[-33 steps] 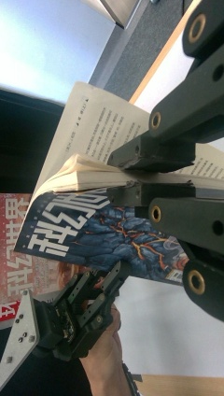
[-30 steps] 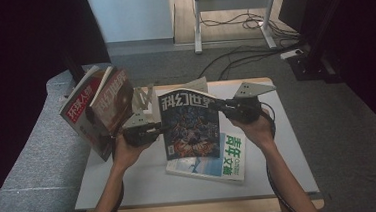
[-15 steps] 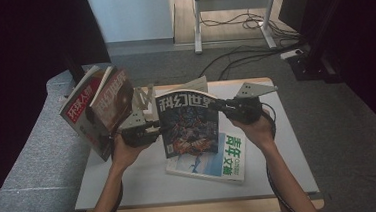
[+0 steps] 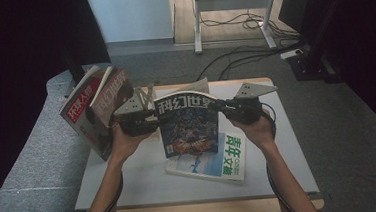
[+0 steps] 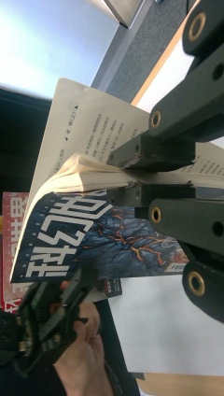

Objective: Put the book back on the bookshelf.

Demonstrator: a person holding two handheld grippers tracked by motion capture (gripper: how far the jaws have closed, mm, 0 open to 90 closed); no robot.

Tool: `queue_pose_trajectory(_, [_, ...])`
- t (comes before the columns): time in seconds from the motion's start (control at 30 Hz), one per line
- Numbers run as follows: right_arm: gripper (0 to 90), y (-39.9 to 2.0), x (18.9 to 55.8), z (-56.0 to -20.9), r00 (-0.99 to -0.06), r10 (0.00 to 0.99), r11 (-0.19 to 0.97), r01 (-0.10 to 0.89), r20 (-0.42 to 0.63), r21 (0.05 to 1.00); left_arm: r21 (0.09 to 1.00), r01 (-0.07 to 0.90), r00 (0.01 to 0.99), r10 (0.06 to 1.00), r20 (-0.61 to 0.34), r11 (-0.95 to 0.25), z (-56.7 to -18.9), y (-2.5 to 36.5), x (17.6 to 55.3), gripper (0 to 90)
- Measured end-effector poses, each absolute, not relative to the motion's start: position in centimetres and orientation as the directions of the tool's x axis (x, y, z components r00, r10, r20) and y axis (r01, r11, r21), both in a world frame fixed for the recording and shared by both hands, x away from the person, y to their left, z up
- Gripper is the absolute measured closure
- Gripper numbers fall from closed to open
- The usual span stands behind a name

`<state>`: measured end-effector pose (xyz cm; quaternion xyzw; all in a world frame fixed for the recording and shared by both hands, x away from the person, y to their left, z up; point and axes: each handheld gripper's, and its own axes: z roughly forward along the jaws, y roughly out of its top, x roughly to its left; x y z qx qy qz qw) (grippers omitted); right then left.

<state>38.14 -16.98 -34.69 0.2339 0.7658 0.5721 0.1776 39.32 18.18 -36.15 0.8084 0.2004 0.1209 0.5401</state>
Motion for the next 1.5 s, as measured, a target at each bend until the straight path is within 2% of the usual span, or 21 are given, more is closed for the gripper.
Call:
queue_pose_trajectory(0.27, [80.9, -17.0, 38.2, -34.7, -0.828, 0.560, 0.235, 0.157, -0.001, 0.959, 0.919, 0.198, 0.889, 0.457, -0.022, -0.342, -34.8, 17.4, 39.9, 64.9])
queue_pose_trajectory(0.5, [80.9, -17.2, 38.1, -34.7, -0.830, 0.558, 0.239, 0.158, -0.002, 0.958, 0.914, 0.189, 0.884, 0.468, 0.001, -0.359, -33.9, 16.6, 40.2, 79.2])
queue_pose_trajectory(0.63, [78.9, -17.3, 38.2, -34.7, -0.826, 0.564, 0.243, 0.165, -0.001, 0.956, 0.914, 0.185, 0.890, 0.457, 0.001, -0.362, -33.9, 16.7, 40.0, 81.5])
queue_pose_trajectory(0.93, [65.2, -18.1, 38.4, -35.1, -0.784, 0.620, 0.263, 0.185, -0.019, 0.947, 0.912, 0.179, 0.901, 0.433, -0.001, -0.370, -33.9, 16.9, 39.6, 82.2])
queue_pose_trajectory(1.23, [51.3, -19.5, 38.0, -37.0, -0.750, 0.660, 0.312, 0.221, -0.043, 0.924, 0.909, 0.188, 0.890, 0.457, 0.002, -0.371, -33.9, 16.9, 39.6, 82.2])
queue_pose_trajectory(1.5, [37.2, -21.4, 37.6, -39.1, -0.690, 0.723, 0.327, 0.295, -0.036, 0.898, 0.905, 0.194, 0.887, 0.462, 0.003, -0.379, -33.7, 16.8, 39.5, 82.1])
